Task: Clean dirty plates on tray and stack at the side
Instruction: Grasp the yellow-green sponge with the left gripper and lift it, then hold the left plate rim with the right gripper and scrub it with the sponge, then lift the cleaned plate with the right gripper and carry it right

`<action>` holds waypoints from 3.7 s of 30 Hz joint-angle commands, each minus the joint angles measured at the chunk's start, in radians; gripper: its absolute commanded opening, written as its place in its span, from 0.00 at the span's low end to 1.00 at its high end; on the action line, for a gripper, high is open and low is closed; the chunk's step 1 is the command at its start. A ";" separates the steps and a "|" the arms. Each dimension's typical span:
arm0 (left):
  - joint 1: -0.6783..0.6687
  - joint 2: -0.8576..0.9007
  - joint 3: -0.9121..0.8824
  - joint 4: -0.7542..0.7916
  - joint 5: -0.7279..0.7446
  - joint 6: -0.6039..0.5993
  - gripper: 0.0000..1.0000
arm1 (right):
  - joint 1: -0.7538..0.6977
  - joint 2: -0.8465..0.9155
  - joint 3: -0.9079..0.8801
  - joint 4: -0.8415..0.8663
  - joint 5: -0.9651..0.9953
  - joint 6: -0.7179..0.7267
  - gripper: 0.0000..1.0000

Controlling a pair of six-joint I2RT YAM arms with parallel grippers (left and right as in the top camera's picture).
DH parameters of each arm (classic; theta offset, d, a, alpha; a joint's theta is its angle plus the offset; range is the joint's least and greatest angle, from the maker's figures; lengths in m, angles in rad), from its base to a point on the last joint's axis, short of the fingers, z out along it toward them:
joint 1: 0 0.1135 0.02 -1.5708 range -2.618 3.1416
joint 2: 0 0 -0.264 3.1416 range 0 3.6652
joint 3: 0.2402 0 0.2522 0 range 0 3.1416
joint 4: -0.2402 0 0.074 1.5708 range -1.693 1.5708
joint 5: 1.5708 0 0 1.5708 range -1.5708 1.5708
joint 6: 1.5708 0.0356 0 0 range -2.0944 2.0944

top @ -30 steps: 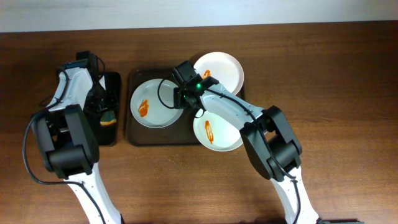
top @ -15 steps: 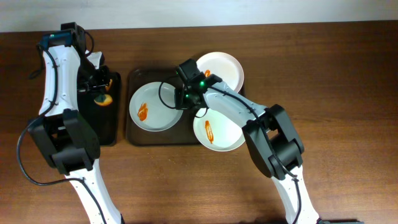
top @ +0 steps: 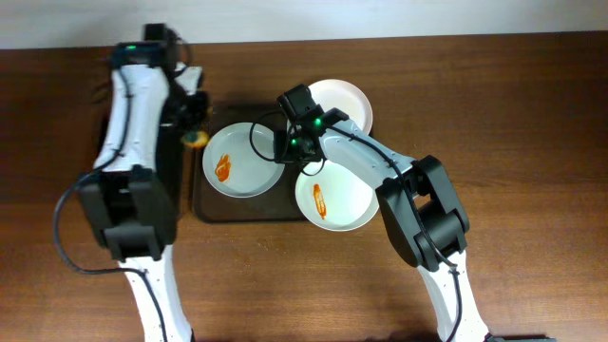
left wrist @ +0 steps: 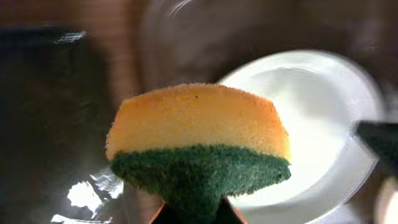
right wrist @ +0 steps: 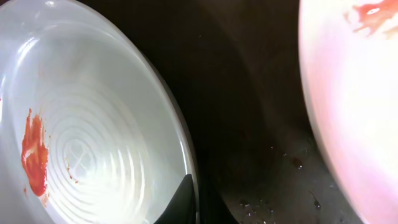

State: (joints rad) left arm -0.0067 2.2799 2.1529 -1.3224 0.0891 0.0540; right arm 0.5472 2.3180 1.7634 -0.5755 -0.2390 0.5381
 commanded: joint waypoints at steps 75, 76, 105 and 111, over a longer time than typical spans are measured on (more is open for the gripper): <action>-0.220 0.082 -0.466 0.233 0.029 -0.132 0.01 | -0.045 0.011 -0.005 0.007 -0.046 0.081 0.04; -0.204 0.082 -0.466 0.267 -0.039 -0.198 0.01 | -0.045 0.011 -0.005 0.007 -0.045 0.081 0.04; 0.055 0.082 0.411 -0.269 -0.187 -0.328 0.01 | 0.124 -0.161 0.245 -0.432 0.692 -0.168 0.04; 0.233 0.082 -0.051 -0.173 -0.163 -0.328 0.01 | 0.301 -0.162 0.285 -0.463 1.348 -0.163 0.04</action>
State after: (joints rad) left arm 0.2222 2.3653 2.2200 -1.5482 -0.0971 -0.2871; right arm 0.8009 2.1921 2.0254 -1.0481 0.8394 0.3672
